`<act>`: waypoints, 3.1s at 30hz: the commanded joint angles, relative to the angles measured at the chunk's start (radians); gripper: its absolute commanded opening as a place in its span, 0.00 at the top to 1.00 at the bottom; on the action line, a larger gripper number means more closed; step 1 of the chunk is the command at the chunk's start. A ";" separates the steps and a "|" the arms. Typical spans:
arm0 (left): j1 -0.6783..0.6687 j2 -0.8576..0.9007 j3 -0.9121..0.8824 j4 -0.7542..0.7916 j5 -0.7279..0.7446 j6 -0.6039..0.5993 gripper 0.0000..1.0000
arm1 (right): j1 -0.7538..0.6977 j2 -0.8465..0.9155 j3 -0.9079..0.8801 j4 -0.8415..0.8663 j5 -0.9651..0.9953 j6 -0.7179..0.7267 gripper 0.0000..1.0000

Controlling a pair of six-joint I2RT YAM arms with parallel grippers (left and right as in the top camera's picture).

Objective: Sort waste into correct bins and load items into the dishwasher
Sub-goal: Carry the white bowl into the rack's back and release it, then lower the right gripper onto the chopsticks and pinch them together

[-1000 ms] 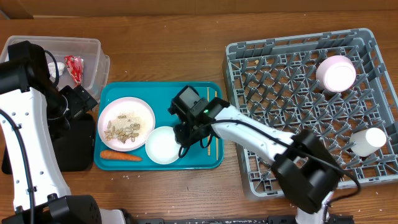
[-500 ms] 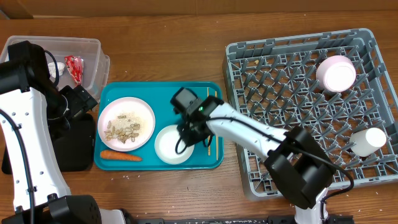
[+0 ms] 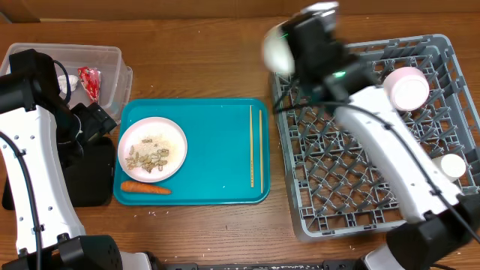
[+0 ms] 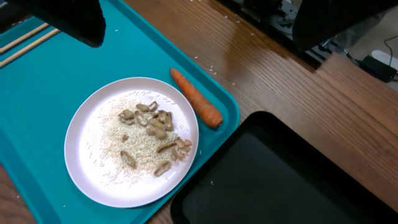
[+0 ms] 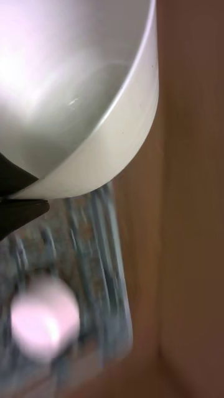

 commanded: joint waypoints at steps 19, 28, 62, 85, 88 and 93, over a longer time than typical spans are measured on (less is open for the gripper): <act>-0.003 0.000 0.012 0.119 -0.014 0.020 0.02 | -0.254 0.267 -0.109 0.034 0.643 0.001 0.96; -0.003 0.000 0.012 0.115 -0.010 0.020 0.02 | -0.229 0.392 -0.127 -0.025 0.642 0.002 0.96; -0.003 0.000 0.012 0.139 -0.006 0.021 0.01 | -0.043 0.153 -0.050 -0.192 -0.006 0.074 0.40; -0.003 0.000 0.012 0.169 -0.006 0.020 0.00 | 0.178 0.311 0.018 -0.177 -0.776 0.221 0.25; -0.003 0.000 0.012 0.168 -0.006 0.020 0.00 | 0.198 0.349 0.018 -0.177 -0.776 0.261 0.27; -0.003 0.000 0.012 0.168 -0.006 0.020 0.00 | 0.206 0.388 0.013 -0.171 -0.776 0.296 0.29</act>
